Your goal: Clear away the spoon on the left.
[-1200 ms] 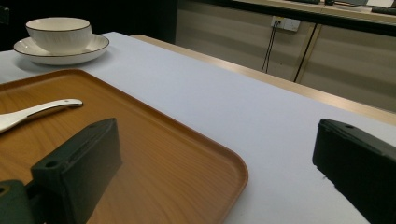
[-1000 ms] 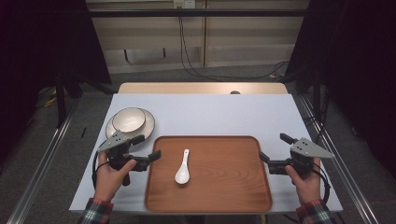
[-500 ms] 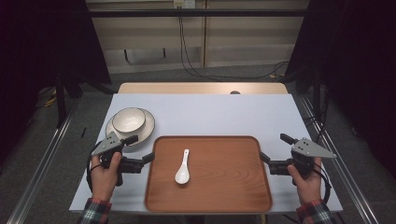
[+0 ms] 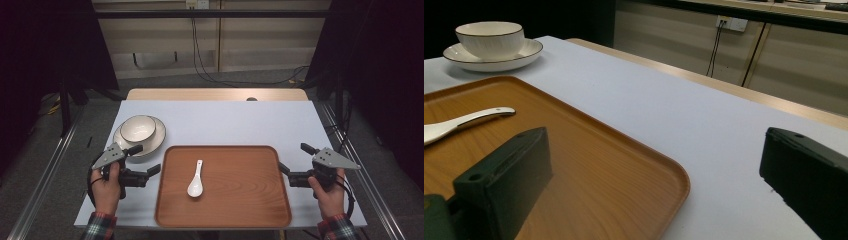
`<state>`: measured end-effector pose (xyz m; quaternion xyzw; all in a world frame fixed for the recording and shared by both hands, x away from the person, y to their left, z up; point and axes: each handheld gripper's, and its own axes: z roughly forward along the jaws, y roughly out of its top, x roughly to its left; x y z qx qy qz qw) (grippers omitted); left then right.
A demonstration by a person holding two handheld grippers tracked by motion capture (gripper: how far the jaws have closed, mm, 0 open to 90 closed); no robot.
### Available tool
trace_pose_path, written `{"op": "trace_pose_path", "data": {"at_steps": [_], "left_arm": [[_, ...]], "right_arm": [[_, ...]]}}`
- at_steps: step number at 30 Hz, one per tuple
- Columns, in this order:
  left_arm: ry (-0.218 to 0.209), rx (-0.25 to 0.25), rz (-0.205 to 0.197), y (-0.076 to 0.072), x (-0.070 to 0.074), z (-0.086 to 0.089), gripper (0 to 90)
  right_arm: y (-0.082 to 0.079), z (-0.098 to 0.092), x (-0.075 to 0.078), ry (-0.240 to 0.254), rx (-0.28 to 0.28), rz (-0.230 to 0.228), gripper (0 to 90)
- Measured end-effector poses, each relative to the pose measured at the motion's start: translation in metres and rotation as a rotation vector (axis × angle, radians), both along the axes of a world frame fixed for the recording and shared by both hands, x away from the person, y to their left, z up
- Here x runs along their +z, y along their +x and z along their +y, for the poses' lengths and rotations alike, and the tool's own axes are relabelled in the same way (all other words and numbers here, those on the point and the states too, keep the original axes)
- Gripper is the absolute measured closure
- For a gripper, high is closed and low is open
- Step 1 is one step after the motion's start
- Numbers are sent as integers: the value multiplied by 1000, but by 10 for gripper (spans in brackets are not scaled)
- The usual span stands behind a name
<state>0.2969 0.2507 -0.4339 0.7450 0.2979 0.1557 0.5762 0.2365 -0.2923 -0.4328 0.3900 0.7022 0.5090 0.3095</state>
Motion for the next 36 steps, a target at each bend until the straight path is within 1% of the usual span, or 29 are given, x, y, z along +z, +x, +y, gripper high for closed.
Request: {"op": "trace_pose_path", "data": {"at_steps": [1,2,3,4,5,6,7,8,9,10,11,14,15,17,18,19,20,21,22,24,26,28,30,32,33,35,36], "left_arm": [[-7,6,4,-1,0,1,10],[11,7,-11,0,0,3,10],[-4,13,-3,0,-1,4,10],[4,11,-6,0,-1,7,11],[-9,21,-4,0,-1,7,11],[-4,23,-7,0,-1,9,12],[-20,26,-1,0,-1,9,12],[-24,14,-6,0,-1,10,13],[-23,29,-11,0,0,11,13],[-7,29,-17,0,0,13,12],[-7,29,-17,0,0,13,13],[-20,35,-15,-1,0,13,14],[-16,35,-21,-1,0,15,16],[-16,34,-20,-1,0,16,16],[-30,37,-21,-1,-1,16,16],[-32,36,-20,-1,-1,16,16],[-4,28,-26,0,-1,19,16],[-11,29,-24,0,-1,19,18],[-28,37,-23,-1,-2,18,22],[-21,33,-24,-1,-2,19,22],[-16,31,-32,-1,-2,20,22],[-10,34,-28,-1,-2,21,22],[-20,40,-24,-1,-2,22,22],[-18,45,-27,-1,-2,24,22],[-29,49,-23,-2,-3,25,22],[-25,54,-26,-2,-3,28,22],[-39,59,-22,-2,-3,29,22]], "right_arm": [[0,0,0,-3,-2,4,3],[0,0,0,-3,-2,4,3],[0,-1,0,-2,-1,4,2],[1,-1,-1,-1,7,5,3],[1,-1,-1,-1,7,5,3],[1,-1,-1,-1,7,5,3],[1,-1,-1,-2,2,2,2],[1,-1,-1,-2,7,4,2],[1,-1,-1,-3,6,3,2],[1,-1,-1,-2,8,3,2],[1,-1,-1,-2,5,1,2],[1,-2,-1,2,7,4,2],[0,-2,0,10,-2,-2,2],[0,-2,0,11,-4,-3,2],[0,-2,0,14,-2,-3,2],[0,-2,0,15,-1,-2,2],[0,-2,0,15,-3,-1,1],[0,-2,0,14,-2,-1,2],[0,-2,0,12,-4,5,2],[1,-2,-1,14,-3,13,2],[1,-2,-1,12,-3,12,2],[1,-2,-1,13,-2,9,2],[1,-2,-1,14,-4,12,2],[1,-1,-2,14,-2,13,2],[1,-2,-2,13,-3,13,2],[0,-3,-1,12,0,10,2],[0,-4,0,14,-3,4,2]]}}
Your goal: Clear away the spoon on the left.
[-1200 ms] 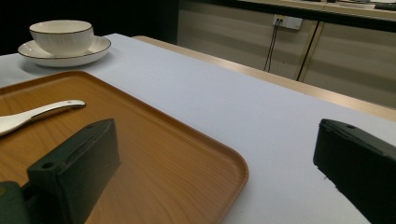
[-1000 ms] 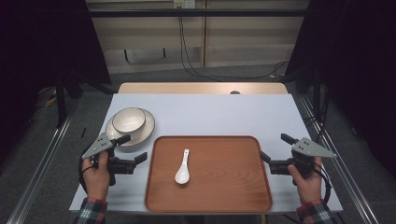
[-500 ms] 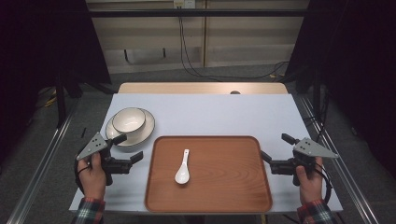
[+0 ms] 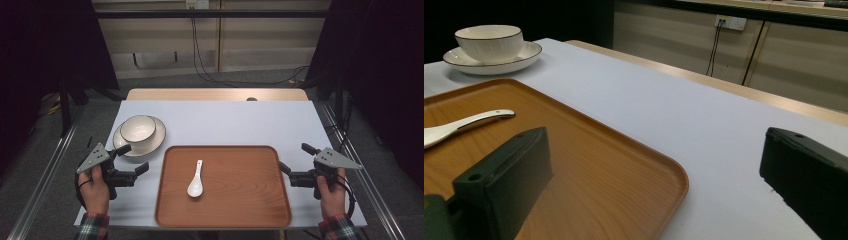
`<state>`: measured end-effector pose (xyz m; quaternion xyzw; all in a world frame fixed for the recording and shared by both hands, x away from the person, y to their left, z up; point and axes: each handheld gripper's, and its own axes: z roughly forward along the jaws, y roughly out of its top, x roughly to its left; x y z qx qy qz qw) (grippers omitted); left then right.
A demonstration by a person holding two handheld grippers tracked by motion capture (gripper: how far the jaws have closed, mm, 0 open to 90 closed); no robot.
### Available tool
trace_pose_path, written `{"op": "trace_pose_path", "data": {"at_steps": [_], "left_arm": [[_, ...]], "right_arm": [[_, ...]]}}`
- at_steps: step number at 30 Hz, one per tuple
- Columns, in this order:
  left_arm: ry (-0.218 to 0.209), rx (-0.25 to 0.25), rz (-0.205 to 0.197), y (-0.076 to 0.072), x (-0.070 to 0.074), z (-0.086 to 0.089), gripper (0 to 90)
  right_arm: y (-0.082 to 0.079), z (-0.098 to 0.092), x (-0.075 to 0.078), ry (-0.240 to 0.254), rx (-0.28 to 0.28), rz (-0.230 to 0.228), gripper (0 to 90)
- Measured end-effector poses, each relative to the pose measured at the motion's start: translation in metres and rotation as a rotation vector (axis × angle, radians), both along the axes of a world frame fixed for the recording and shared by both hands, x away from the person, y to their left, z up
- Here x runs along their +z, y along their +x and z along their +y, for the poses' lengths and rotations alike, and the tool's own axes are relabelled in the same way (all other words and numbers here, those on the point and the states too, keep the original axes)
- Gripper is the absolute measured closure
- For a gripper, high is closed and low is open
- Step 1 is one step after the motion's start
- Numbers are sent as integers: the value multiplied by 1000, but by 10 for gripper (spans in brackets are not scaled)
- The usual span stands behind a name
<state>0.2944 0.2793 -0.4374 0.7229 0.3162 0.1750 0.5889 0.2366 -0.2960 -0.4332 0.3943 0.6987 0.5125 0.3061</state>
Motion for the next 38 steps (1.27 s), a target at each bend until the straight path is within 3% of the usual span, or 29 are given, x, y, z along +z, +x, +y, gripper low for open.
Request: {"op": "trace_pose_path", "data": {"at_steps": [4,5,11,21,35,38], "left_arm": [[18,-7,-9,0,0,4,22],[0,-11,-10,-1,0,4,22],[40,-29,-10,-1,-3,10,20],[33,11,-21,-2,-3,17,22],[46,7,-12,-5,-5,22,31],[28,10,-4,-6,-6,20,31]], "right_arm": [[0,0,-1,-1,-5,6,2],[0,-1,-1,-2,-8,9,2],[1,-2,-1,-9,-12,11,2],[2,-3,-3,-7,-16,17,2],[6,-5,-6,-7,-24,33,2],[7,-5,-6,-6,-24,30,2]]}}
